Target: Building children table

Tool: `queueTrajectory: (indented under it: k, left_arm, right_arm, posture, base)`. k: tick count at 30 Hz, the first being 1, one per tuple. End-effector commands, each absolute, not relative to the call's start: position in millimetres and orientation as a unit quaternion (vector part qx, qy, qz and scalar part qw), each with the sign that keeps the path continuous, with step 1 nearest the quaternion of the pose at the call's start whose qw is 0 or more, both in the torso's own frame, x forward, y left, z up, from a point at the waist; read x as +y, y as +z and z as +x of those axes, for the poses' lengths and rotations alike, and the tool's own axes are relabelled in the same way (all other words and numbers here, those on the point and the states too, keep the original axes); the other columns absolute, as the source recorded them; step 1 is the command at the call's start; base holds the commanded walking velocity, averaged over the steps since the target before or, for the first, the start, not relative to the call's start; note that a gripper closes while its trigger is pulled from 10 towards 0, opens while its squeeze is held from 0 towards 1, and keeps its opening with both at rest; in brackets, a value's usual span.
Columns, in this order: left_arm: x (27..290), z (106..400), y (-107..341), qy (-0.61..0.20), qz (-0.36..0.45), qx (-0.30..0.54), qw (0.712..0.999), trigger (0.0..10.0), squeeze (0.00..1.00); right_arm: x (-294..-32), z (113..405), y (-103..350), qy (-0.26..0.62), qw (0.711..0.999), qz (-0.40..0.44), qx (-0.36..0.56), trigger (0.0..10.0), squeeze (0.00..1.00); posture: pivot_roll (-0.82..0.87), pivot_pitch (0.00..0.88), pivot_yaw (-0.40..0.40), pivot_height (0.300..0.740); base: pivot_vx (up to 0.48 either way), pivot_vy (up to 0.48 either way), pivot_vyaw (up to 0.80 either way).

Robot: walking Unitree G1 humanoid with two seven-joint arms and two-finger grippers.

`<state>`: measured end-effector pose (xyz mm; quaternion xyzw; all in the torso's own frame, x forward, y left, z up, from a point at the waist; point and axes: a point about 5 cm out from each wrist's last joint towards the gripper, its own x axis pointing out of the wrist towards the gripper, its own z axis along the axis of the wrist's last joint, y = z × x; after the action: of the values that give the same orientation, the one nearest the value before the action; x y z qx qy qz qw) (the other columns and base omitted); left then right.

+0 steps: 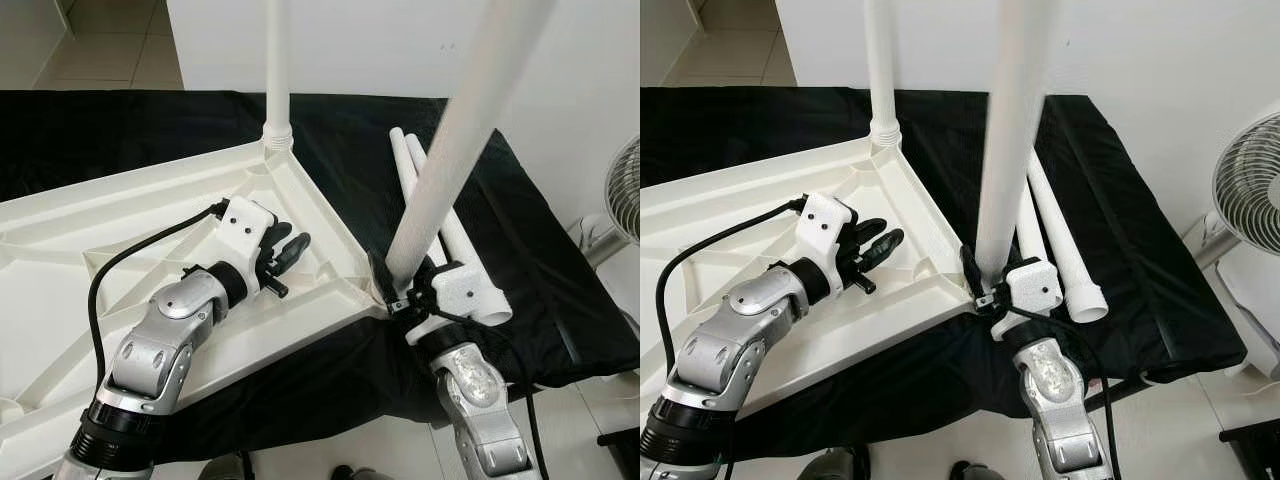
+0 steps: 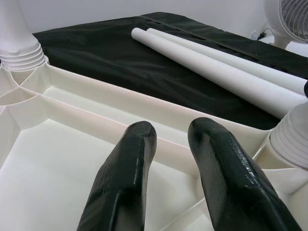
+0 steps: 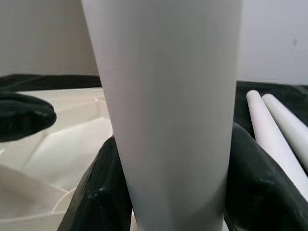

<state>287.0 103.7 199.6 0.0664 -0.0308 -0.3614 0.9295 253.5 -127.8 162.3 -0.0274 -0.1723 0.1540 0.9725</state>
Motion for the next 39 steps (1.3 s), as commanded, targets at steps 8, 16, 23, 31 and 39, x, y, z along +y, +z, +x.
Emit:
queueTrajectory:
  k: [8,16,23,31,39]
  left_arm:
    - [103,285,205,-0.368,0.075,-0.038,0.926,10.0,0.00]
    - [105,285,208,-0.366,0.078,-0.040,0.926,10.0,0.00]
    - [107,285,209,-0.366,0.080,-0.041,0.926,10.0,0.00]
    - [107,285,210,-0.367,0.082,-0.041,0.926,10.0,0.00]
    - [108,284,211,-0.365,0.083,-0.041,0.926,10.0,0.00]
  right_arm:
    - [-140,256,134,0.117,0.989,0.021,-0.088,10.0,0.00]
    - [-141,245,130,0.114,0.987,0.030,-0.106,10.0,0.00]
    - [-144,243,127,0.100,0.988,0.047,-0.106,10.0,0.00]
    - [-145,244,126,0.098,0.989,0.048,-0.102,10.0,0.00]
    - [-141,256,126,0.113,0.992,-0.006,-0.053,10.0,0.00]
  posture:
    - [0.10,0.195,-0.029,0.740]
    - [0.11,0.199,-0.024,0.740]
    - [0.11,0.200,-0.017,0.740]
    - [0.11,0.204,-0.017,0.740]
    - [0.12,0.205,-0.018,0.740]
  base:
    - [0.000,0.000,0.00]
    - [0.000,0.000,0.00]
    - [0.000,0.000,0.00]
    - [0.000,0.000,0.00]
    - [0.000,0.000,0.00]
